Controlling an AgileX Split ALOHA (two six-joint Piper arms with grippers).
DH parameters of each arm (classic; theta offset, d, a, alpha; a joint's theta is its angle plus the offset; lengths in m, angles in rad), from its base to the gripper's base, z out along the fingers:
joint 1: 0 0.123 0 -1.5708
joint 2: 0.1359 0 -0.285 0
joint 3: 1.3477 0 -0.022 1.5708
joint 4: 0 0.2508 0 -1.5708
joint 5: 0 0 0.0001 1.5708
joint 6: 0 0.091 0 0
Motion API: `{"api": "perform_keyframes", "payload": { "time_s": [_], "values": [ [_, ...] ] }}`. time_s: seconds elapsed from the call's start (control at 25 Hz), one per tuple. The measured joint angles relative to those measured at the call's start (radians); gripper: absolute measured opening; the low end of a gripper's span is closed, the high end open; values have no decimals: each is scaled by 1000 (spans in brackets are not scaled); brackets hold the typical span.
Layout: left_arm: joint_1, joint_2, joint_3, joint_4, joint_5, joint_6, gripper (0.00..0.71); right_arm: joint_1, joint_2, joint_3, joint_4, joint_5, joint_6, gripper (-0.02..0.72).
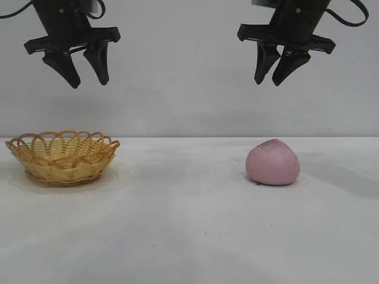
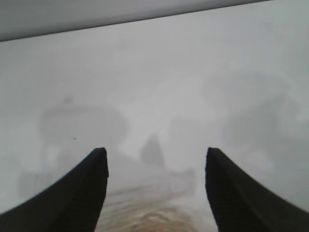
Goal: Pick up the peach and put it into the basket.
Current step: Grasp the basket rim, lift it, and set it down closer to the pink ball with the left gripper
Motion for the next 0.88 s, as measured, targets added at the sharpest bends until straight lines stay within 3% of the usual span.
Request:
{"api": "perform_keyframes", "payload": {
  "time_s": [0.68, 0.88],
  "values": [
    [0, -5, -42, 19, 34, -2, 389, 0, -2, -57, -3, 40, 0, 230],
    [0, -3, -42, 140, 158, 13, 389, 0, -2, -59, -8, 93, 0, 230]
  ]
}}
